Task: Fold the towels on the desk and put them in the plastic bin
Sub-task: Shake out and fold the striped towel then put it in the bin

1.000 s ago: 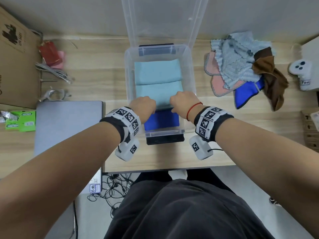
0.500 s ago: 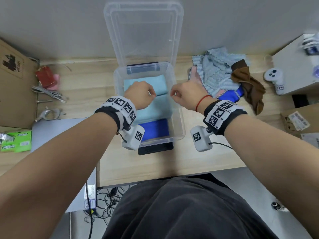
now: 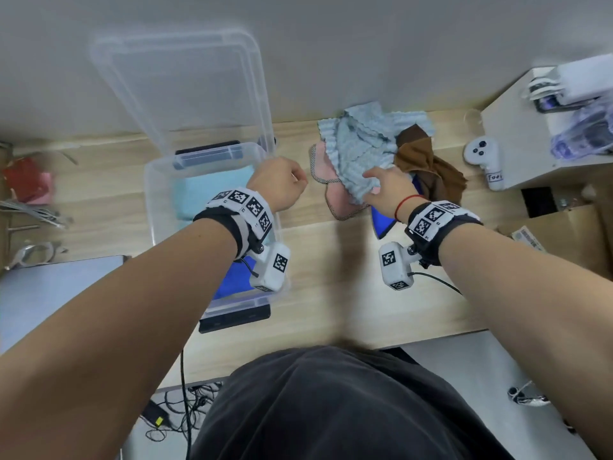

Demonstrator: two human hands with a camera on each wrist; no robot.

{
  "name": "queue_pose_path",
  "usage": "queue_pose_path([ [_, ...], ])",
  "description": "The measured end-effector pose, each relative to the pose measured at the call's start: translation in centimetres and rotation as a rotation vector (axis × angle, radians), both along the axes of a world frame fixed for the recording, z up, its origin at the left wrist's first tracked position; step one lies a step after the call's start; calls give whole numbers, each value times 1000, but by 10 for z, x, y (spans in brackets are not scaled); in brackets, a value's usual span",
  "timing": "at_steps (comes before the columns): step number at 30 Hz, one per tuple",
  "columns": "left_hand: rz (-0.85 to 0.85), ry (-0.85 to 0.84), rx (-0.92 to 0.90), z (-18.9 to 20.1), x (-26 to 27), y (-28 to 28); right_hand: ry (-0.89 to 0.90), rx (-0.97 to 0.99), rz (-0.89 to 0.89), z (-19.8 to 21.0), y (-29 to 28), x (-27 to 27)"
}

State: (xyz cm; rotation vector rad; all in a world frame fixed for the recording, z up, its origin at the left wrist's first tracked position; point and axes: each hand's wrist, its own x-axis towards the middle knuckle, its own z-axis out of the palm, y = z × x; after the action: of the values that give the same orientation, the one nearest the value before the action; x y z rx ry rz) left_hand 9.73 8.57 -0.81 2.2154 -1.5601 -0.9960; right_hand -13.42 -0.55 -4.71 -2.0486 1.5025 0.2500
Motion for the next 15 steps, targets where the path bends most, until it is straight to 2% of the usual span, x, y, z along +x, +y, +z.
queue_pose_path([
  [8,2,22,72,-37,-40,-42,2,90,109,-36,-37,-1],
  [15,60,64,48,-60,-63,-82,-145,-113,15,-41,-51,-14],
])
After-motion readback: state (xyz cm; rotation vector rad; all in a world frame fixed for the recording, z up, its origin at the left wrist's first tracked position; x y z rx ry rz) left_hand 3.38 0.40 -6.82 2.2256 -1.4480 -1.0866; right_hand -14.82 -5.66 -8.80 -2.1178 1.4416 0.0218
